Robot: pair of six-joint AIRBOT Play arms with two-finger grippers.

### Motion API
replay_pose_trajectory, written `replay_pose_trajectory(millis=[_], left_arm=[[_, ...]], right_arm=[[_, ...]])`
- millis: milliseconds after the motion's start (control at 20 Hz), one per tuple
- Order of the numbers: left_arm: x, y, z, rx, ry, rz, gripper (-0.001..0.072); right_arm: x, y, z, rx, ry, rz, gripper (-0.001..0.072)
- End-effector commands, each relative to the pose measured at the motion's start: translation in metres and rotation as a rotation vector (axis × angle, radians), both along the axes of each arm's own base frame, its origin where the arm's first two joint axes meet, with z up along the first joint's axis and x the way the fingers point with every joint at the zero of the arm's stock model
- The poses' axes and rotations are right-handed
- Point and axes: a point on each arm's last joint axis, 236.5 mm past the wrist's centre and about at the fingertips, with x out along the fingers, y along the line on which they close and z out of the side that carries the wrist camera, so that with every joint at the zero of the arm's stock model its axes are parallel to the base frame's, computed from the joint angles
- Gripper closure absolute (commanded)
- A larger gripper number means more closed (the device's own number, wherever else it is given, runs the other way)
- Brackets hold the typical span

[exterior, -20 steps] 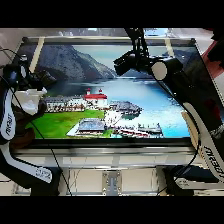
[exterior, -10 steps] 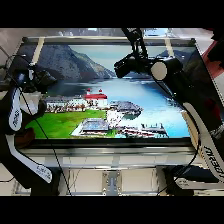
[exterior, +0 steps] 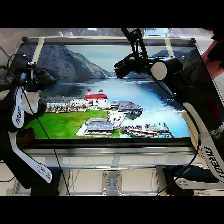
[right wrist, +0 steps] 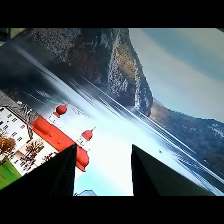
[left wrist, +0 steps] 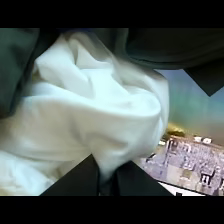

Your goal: Fold the shirts.

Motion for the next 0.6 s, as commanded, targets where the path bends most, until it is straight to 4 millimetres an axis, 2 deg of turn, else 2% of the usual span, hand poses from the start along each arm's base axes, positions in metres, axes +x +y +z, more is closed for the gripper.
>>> replay_pose_trajectory(millis=[0,50,150,250,300,350,400,450,550], left_arm=[[0.003,0.001,0.048,-0.001,-0.038,0.051,0.0684],[0.010,-0.008,0.075,-0.028,-0.093,0.054,0.0684],[0.028,-0.049,0.140,-0.142,-0.253,0.012,0.0684],[0.040,-0.114,0.204,-0.293,-0.413,-0.102,0.0684],[0.038,-0.154,0.229,-0.381,-0.462,-0.173,0.0685],[0.032,-0.196,0.246,-0.471,-0.480,-0.243,0.0685],[0.024,-0.236,0.254,-0.557,-0.466,-0.306,0.0685],[0.013,-0.275,0.254,-0.628,-0.426,-0.379,0.0685],[-0.018,-0.352,0.238,-0.735,-0.294,-0.515,0.0685]], right_arm=[[0.003,-0.007,0.000,-0.044,-0.024,-0.008,0.0333],[0.006,-0.014,0.000,-0.087,-0.046,-0.017,0.0333],[0.012,-0.034,0.000,-0.193,-0.088,-0.047,0.0333],[0.017,-0.063,0.000,-0.309,-0.107,-0.114,0.0333],[0.018,-0.084,-0.001,-0.384,-0.104,-0.166,0.0333],[0.016,-0.105,-0.002,-0.454,-0.092,-0.217,0.0333],[0.013,-0.130,-0.002,-0.534,-0.073,-0.271,0.0333],[0.007,-0.150,-0.003,-0.593,-0.045,-0.310,0.0333],[-0.004,-0.189,-0.007,-0.650,0.034,-0.389,0.0333]])
